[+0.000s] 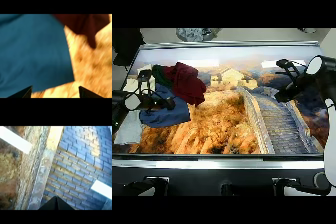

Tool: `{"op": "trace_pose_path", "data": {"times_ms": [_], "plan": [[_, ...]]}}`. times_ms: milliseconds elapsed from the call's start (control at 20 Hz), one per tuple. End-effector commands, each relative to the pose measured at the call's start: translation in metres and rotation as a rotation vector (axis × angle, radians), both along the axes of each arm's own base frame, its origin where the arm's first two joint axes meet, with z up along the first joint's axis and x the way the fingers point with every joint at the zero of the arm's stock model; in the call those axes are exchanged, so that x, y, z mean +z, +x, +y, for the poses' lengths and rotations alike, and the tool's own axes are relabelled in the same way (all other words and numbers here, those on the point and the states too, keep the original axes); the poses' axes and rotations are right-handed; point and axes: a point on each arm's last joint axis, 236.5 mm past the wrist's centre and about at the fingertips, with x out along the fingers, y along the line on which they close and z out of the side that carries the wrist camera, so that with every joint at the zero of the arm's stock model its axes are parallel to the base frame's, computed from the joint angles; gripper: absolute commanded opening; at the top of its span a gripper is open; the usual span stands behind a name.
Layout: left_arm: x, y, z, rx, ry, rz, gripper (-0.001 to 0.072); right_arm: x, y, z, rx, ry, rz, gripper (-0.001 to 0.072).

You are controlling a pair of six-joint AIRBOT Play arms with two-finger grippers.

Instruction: Fold the shirts.

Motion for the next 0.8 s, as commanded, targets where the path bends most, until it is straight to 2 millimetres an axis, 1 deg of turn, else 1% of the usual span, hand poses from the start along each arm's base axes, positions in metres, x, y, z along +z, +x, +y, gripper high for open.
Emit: {"op": "trace_pose_path", "data": {"times_ms": [0, 50, 100, 150, 200, 250, 300, 350, 450, 500, 550, 600, 650, 750], "plan": [[0.046, 0.075, -0.012, 0.018, -0.090, -0.306, 0.0690, 0.006, 0.023, -0.001, -0.015, -0.001, -0.101, 0.0039], [0.052, 0.098, -0.008, 0.032, -0.089, -0.325, 0.0690, 0.008, 0.029, -0.001, -0.018, -0.001, -0.128, 0.0039], [0.049, 0.120, -0.001, 0.052, -0.085, -0.305, 0.0687, 0.011, 0.036, -0.002, -0.023, 0.000, -0.158, 0.0039], [0.039, 0.142, 0.007, 0.074, -0.087, -0.246, 0.0684, 0.014, 0.044, -0.002, -0.028, 0.001, -0.193, 0.0040], [0.024, 0.159, 0.012, 0.098, -0.114, -0.165, 0.0678, 0.017, 0.048, -0.001, -0.031, 0.003, -0.214, 0.0040], [0.005, 0.173, 0.013, 0.117, -0.169, -0.070, 0.0669, 0.017, 0.048, -0.001, -0.031, 0.003, -0.215, 0.0040], [-0.010, 0.185, 0.009, 0.115, -0.228, 0.009, 0.0668, 0.016, 0.048, -0.002, -0.030, 0.002, -0.213, 0.0041], [-0.022, 0.196, 0.007, 0.102, -0.258, 0.052, 0.0668, 0.017, 0.049, -0.002, -0.031, -0.001, -0.216, 0.0040], [-0.052, 0.207, 0.011, 0.117, -0.261, 0.087, 0.0675, 0.016, 0.048, -0.004, -0.031, -0.010, -0.214, 0.0040], [-0.069, 0.209, 0.013, 0.155, -0.277, 0.092, 0.0719, 0.016, 0.049, -0.004, -0.034, -0.008, -0.215, 0.0040], [-0.085, 0.209, 0.013, 0.182, -0.297, 0.100, 0.0720, 0.017, 0.049, -0.004, -0.046, -0.003, -0.216, 0.0040], [-0.099, 0.207, 0.008, 0.186, -0.328, 0.113, 0.0720, 0.017, 0.050, -0.004, -0.057, 0.001, -0.219, 0.0040], [-0.108, 0.208, 0.003, 0.178, -0.352, 0.113, 0.0720, 0.017, 0.050, -0.004, -0.067, 0.004, -0.217, 0.0040], [-0.116, 0.215, -0.006, 0.163, -0.388, 0.089, 0.0720, 0.017, 0.050, -0.002, -0.088, 0.020, -0.214, 0.0054]]}}
